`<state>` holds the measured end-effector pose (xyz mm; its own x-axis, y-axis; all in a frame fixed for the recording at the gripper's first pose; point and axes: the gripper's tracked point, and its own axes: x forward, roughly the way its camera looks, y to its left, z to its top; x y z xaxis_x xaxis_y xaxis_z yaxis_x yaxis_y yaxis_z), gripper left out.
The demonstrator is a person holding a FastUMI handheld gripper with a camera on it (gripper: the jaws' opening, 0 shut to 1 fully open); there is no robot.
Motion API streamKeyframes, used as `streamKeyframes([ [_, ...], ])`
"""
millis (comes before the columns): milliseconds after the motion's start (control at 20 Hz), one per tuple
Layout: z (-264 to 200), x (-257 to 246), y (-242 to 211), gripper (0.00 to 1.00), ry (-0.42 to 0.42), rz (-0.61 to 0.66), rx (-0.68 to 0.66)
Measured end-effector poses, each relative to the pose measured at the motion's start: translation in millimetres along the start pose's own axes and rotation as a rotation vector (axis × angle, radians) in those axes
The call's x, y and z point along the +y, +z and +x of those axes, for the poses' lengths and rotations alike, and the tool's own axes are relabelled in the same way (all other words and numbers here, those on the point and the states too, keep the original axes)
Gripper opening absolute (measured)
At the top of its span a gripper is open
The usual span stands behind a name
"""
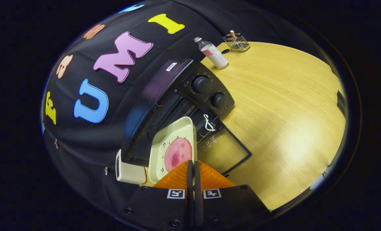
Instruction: Open the toaster oven, put the food inside, and close the toaster oven door.
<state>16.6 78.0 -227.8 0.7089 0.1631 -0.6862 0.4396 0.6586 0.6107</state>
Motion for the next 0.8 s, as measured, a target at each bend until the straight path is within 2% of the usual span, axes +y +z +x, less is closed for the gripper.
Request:
streamKeyframes([
  [200,37,15,8,0.06,0.01,0.106,-0.088],
  [550,83,31,15,0.06,0.023,0.221,-0.148],
  [800,100,40,15,0.06,0.012,0.226,-0.15],
])
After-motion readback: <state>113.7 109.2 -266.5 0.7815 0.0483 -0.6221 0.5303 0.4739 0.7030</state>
